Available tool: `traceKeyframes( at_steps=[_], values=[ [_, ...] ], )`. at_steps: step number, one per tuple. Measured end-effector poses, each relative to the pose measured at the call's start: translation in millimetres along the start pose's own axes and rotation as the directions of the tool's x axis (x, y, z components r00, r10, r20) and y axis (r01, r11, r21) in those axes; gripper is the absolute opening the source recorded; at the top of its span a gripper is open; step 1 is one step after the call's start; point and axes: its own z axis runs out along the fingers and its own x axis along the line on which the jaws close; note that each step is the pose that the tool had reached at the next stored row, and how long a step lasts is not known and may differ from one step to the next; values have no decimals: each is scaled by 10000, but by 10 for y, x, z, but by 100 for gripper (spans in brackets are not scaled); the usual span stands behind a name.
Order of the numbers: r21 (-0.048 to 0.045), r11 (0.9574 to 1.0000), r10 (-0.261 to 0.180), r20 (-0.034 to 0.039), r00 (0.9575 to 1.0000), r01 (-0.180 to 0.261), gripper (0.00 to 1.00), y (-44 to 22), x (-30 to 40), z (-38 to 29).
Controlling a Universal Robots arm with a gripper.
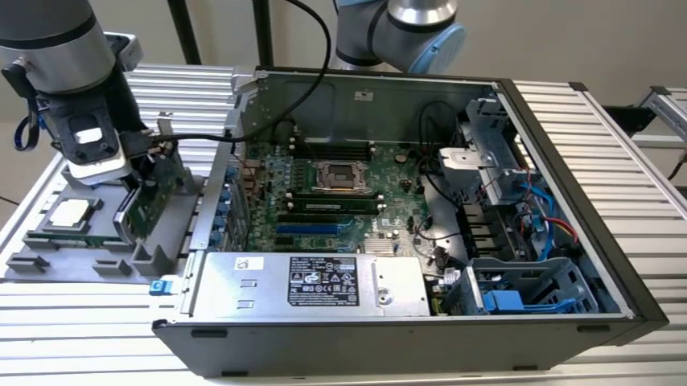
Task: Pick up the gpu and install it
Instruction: 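Pick up the gpu and move the gpu toward the slot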
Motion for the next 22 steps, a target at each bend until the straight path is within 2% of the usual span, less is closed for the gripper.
traceKeyframes(
  at_steps=[4,6,12,17,22],
  values=[
    [-317,9995,3,-35,10000,-4,0,1,0,-17],
    [-433,9991,3,-45,10000,-5,0,2,0,-35],
    [-516,9987,4,-57,10000,-7,0,8,1,-141],
    [-648,9979,3,-72,10000,-8,0,14,1,-241],
    [-741,9973,3,-84,10000,-9,0,20,1,-346]
  ],
)
